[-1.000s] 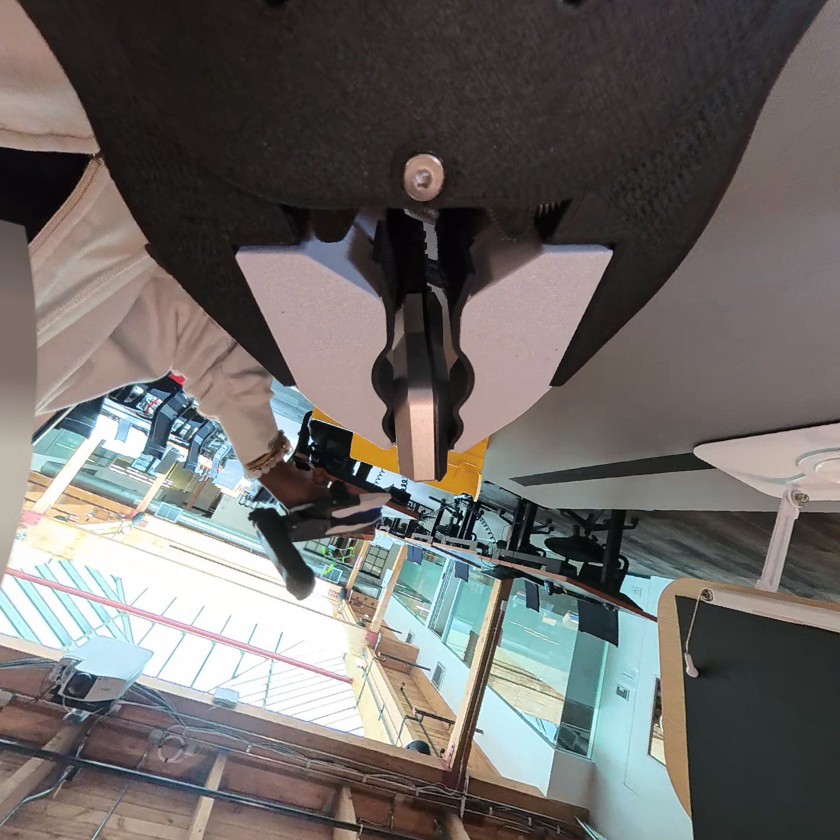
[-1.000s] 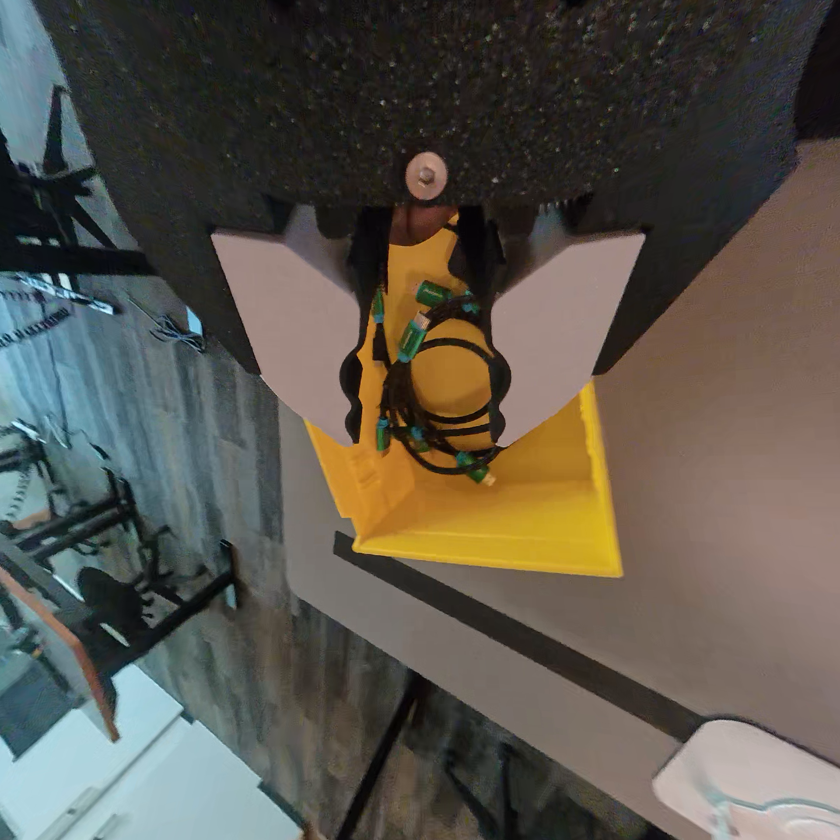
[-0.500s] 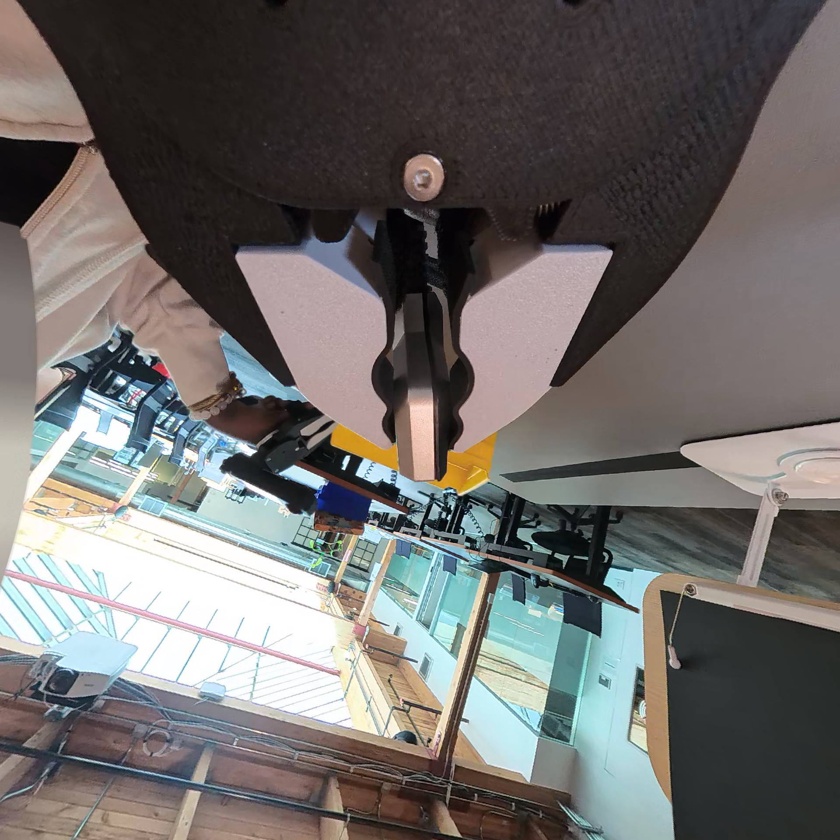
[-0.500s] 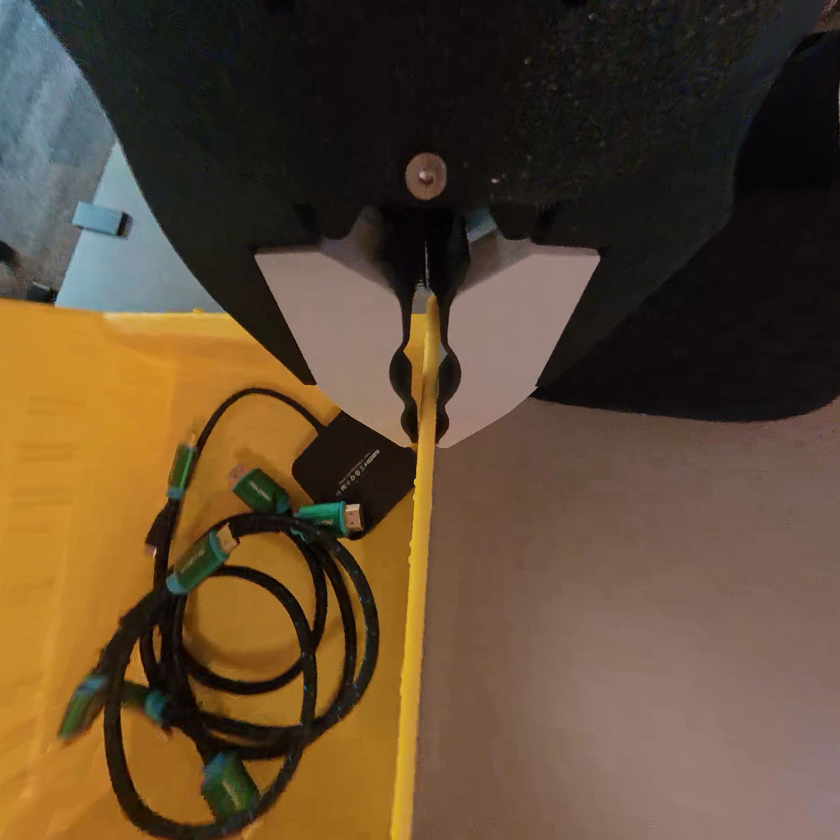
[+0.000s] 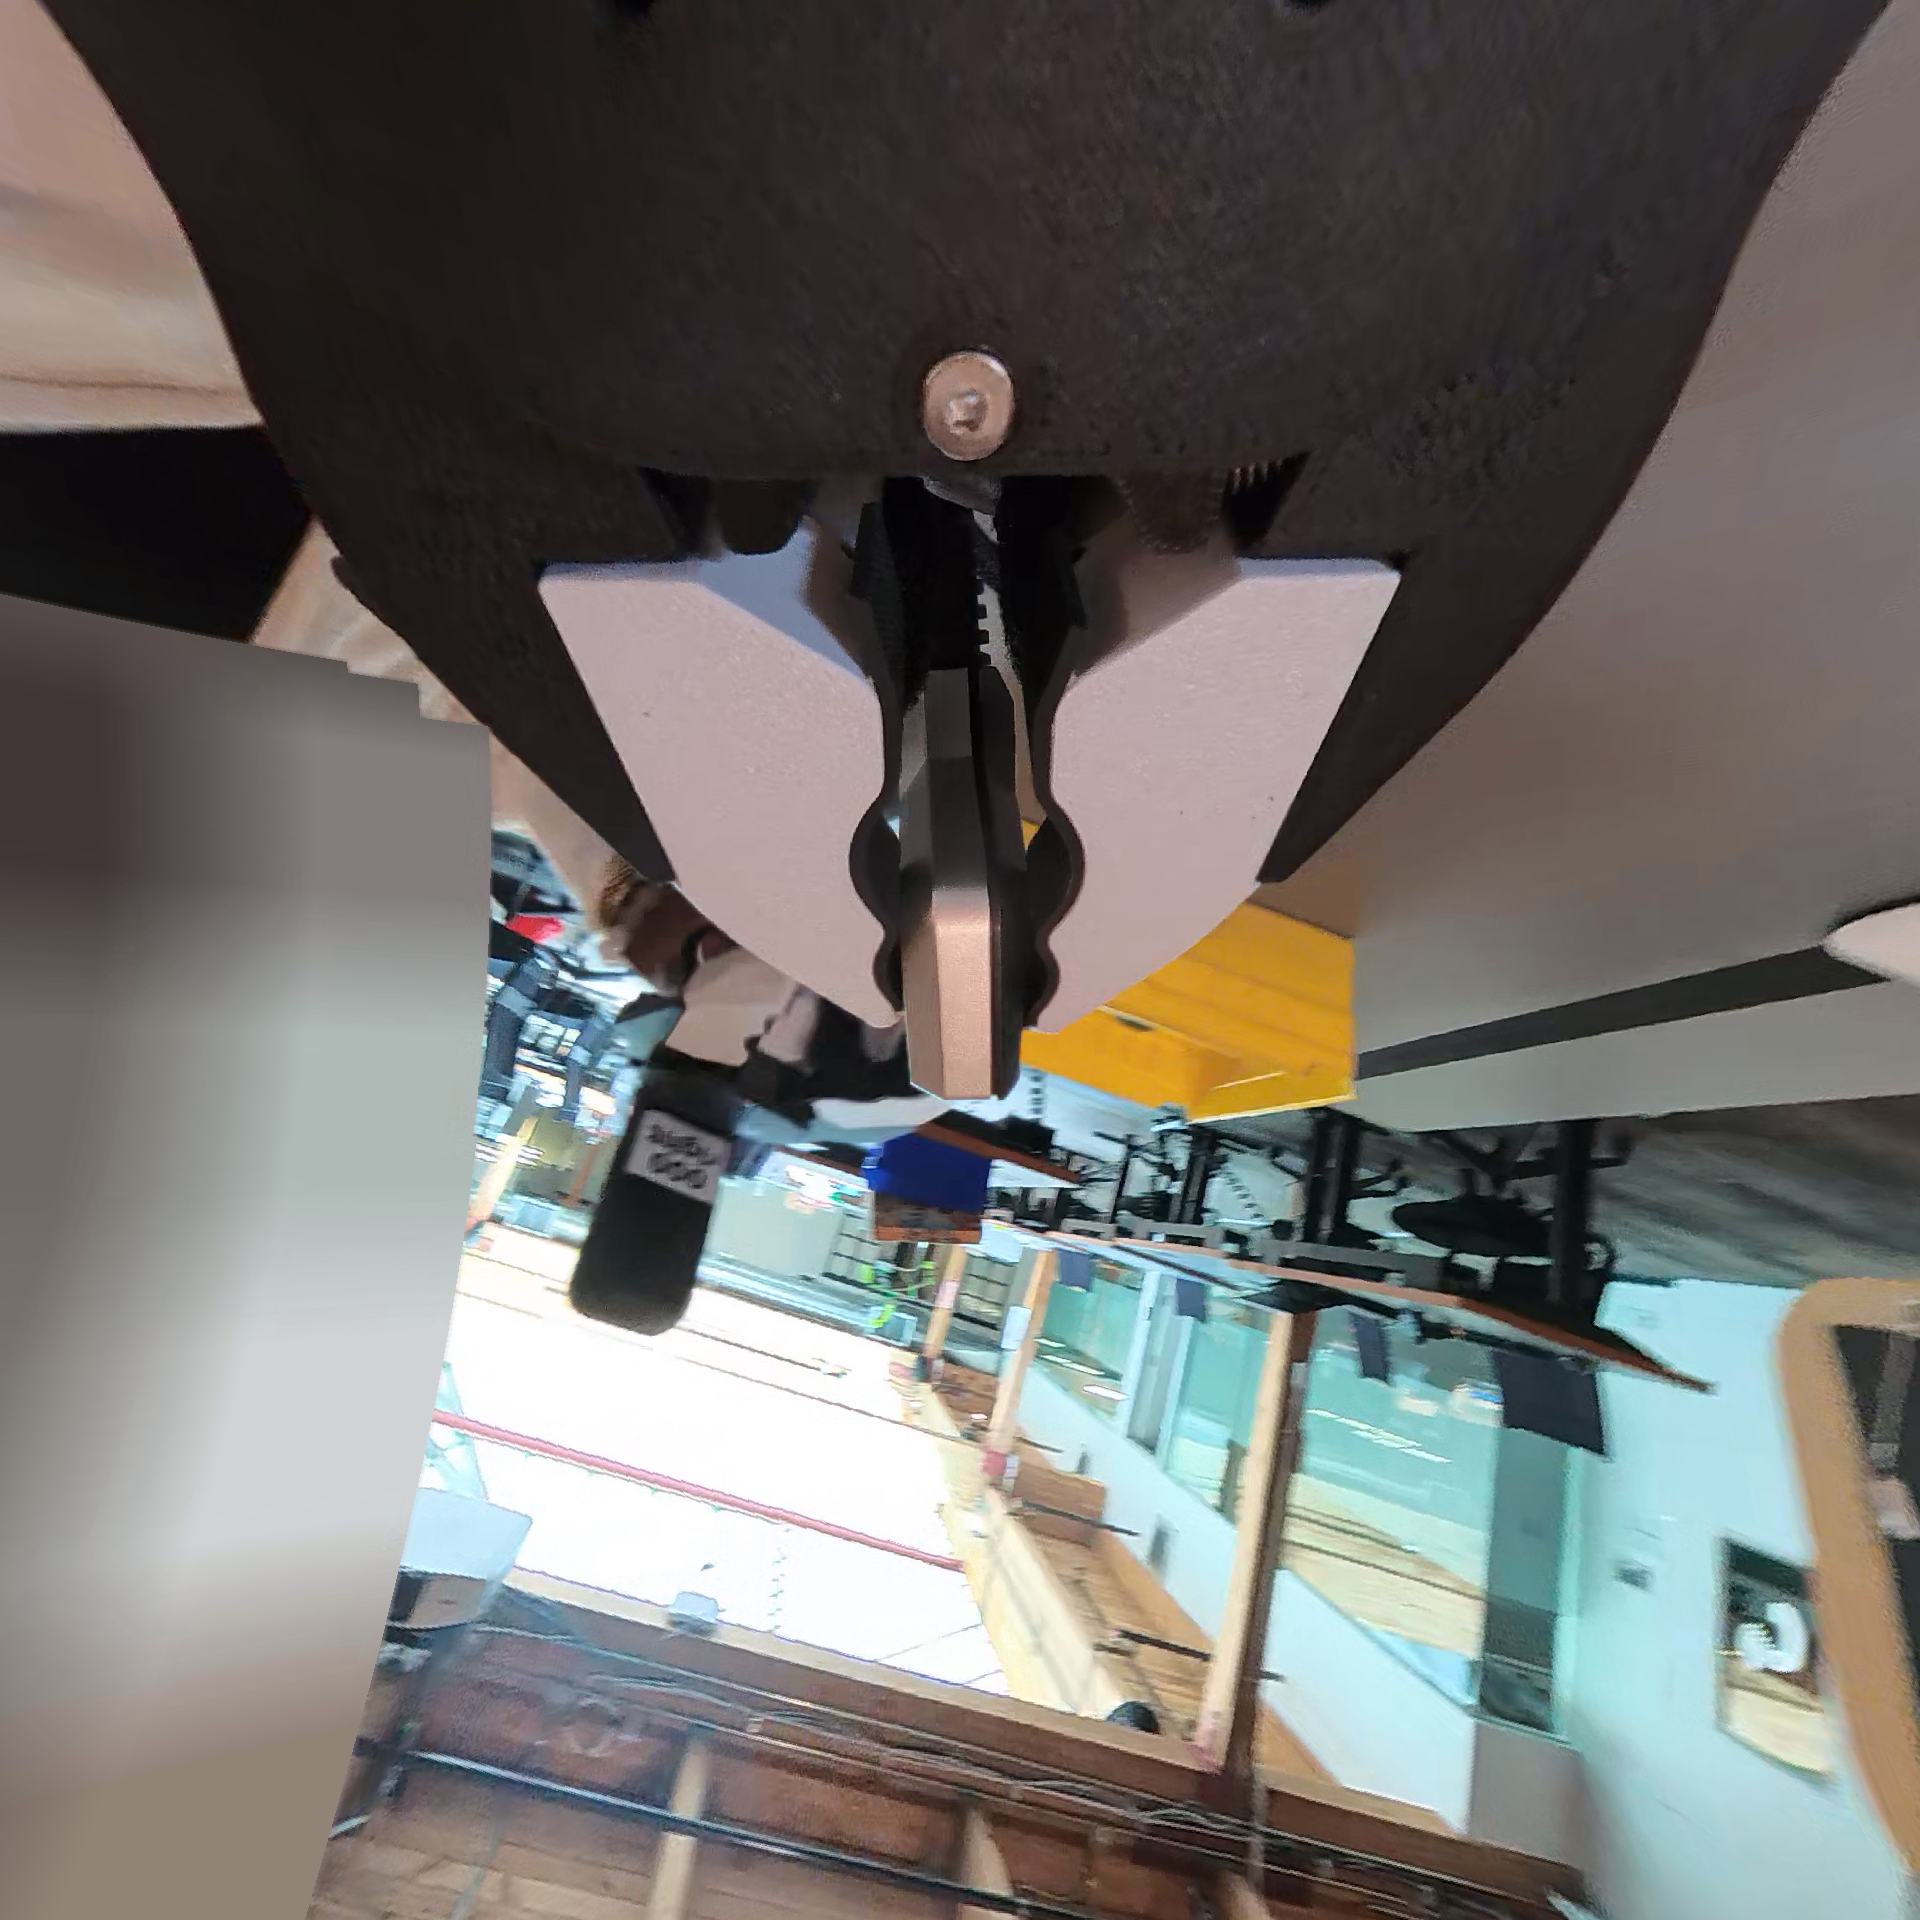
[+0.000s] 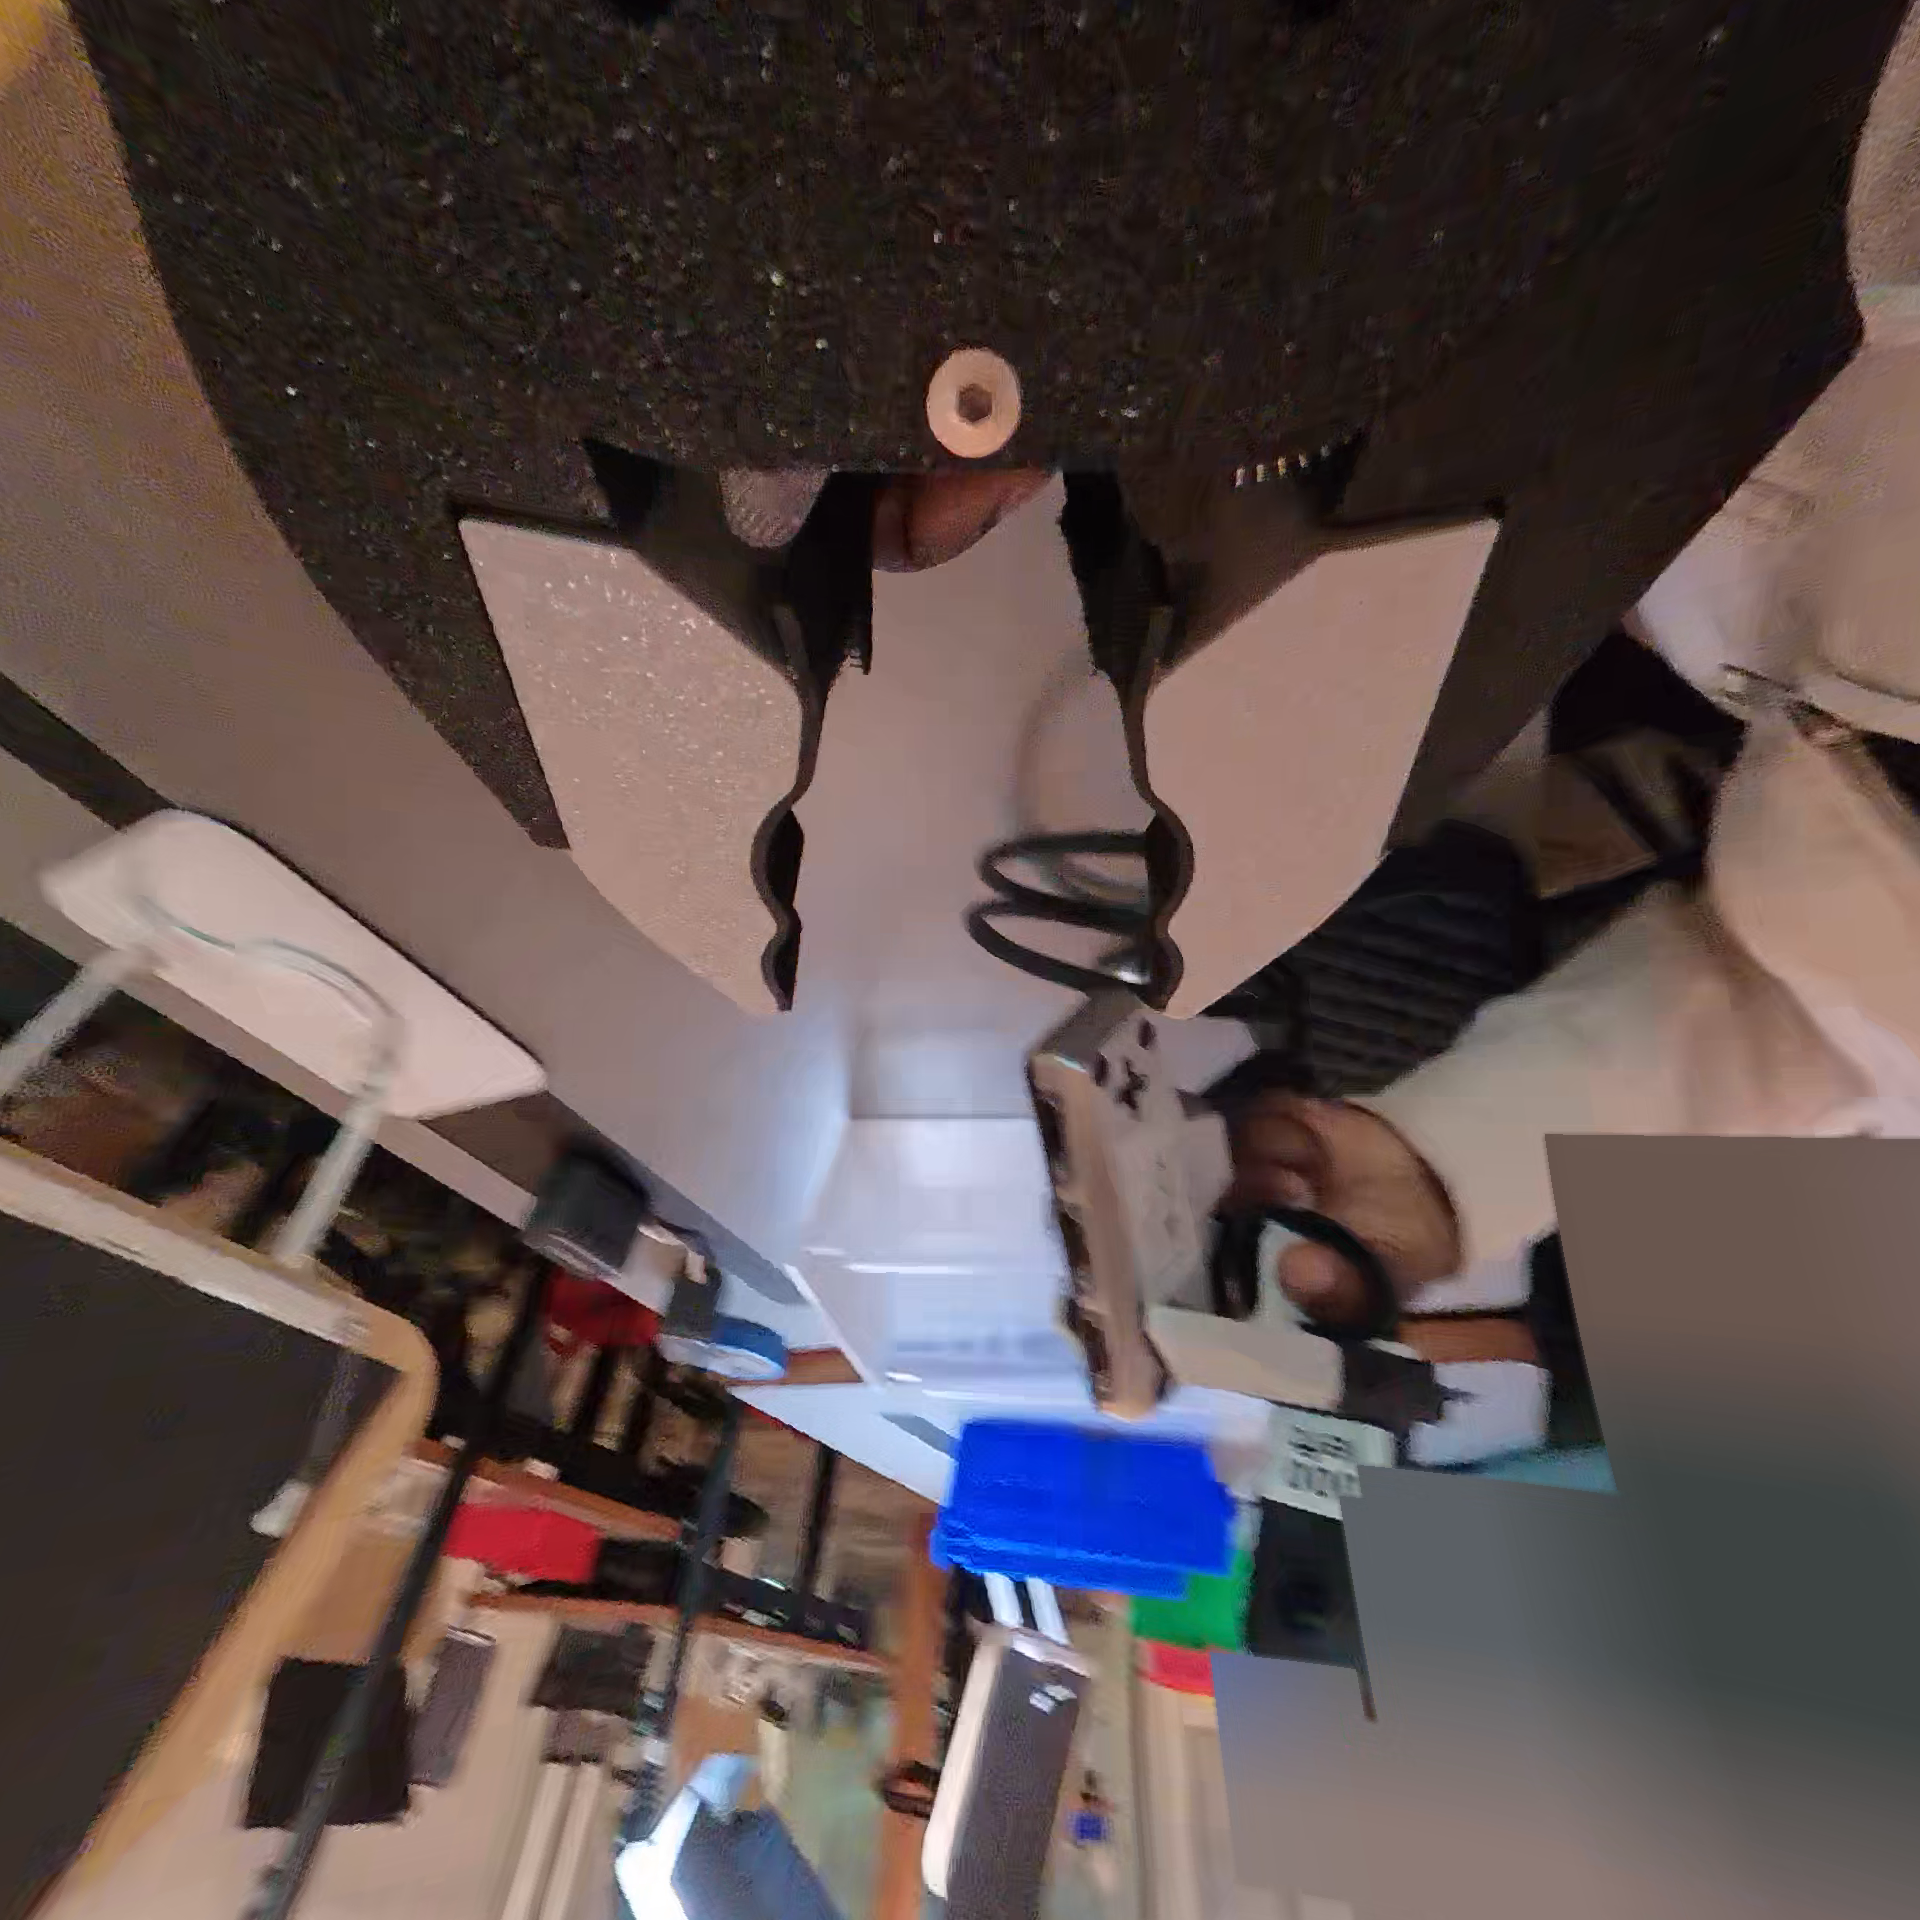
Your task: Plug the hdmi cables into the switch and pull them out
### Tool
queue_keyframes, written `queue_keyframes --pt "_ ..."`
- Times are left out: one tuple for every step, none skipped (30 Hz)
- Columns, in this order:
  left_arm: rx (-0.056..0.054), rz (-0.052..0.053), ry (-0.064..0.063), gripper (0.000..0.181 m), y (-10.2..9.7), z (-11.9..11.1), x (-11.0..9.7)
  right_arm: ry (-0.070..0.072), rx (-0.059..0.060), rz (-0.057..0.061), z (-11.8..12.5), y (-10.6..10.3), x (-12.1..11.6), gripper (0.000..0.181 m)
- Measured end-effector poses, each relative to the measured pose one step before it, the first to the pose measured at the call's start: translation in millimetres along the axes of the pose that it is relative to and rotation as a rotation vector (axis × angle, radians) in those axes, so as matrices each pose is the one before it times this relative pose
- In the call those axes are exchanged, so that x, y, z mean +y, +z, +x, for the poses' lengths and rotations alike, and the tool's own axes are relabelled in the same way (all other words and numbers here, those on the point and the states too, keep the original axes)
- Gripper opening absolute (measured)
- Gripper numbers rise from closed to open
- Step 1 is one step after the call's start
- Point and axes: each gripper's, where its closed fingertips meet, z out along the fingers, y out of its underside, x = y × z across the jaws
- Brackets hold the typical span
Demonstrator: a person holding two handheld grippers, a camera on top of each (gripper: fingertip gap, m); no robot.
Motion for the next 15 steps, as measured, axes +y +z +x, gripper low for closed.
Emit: queue_keyframes --pt "0.0358 -0.0057 0.0116 0.019 3.84 7.80 1.18 0.0041 -0.0784 0.0169 -16.30 13.06 -1.58 0.072" --pt "0.0285 -0.0123 0.0189 0.019 3.63 7.00 1.90 -0.0139 -0.0484 -0.0193 -10.33 11.99 3.96 0.077" --pt "0.0227 -0.0180 0.0253 0.019 3.47 6.31 2.68 -0.0336 -0.0289 -0.0245 -7.11 10.14 4.31 0.075" --pt "0.0210 -0.0211 0.0284 0.019 3.02 5.99 3.03 -0.0451 -0.0248 -0.0087 -7.05 8.29 1.77 0.065" --pt "0.0223 -0.0170 0.0344 0.019 2.08 6.20 2.35 -0.0525 -0.0353 0.0043 -9.08 5.97 -0.63 0.039" --pt "0.0193 0.0034 0.0454 0.020 -0.29 5.53 -1.23 -0.0587 -0.0195 0.0034 -6.56 3.02 -1.51 0.034" --pt "0.0146 0.0314 0.0478 0.020 -2.67 4.85 -6.07 -0.0655 0.0231 0.0161 -0.68 -0.81 -4.35 0.032" --pt "0.0068 0.0530 0.0377 0.024 -4.22 3.08 -10.03 -0.0886 0.0289 0.0444 -2.13 -2.84 -8.33 0.030" --pt "-0.0108 0.0626 0.0257 0.036 -5.72 -0.45 -11.98 -0.0980 0.0500 0.0458 0.79 -4.12 -9.16 0.028" --pt "-0.0323 0.0559 0.0141 0.045 -7.08 -4.78 -10.95 -0.0821 0.0637 0.0185 4.79 -4.73 -6.34 0.027" --pt "-0.0507 0.0454 0.0062 0.048 -8.41 -8.87 -8.69 -0.0721 0.0732 -0.0064 8.27 -5.63 -2.95 0.026" --pt "-0.0555 0.0347 0.0042 0.054 -9.26 -10.98 -5.35 -0.0686 0.0815 -0.0201 11.15 -6.54 -0.71 0.025" --pt "-0.0640 0.0212 0.0040 0.057 -9.64 -13.20 -1.14 -0.0796 0.0827 -0.0207 12.33 -6.94 -0.57 0.025" --pt "-0.0769 0.0046 0.0057 0.061 -9.39 -15.48 3.37 -0.0933 0.0726 -0.0171 12.00 -7.11 -1.14 0.025" --pt "-0.0837 -0.0104 0.0067 0.063 -8.68 -16.21 7.69 -0.1005 0.0593 -0.0144 11.06 -6.55 -1.65 0.025"
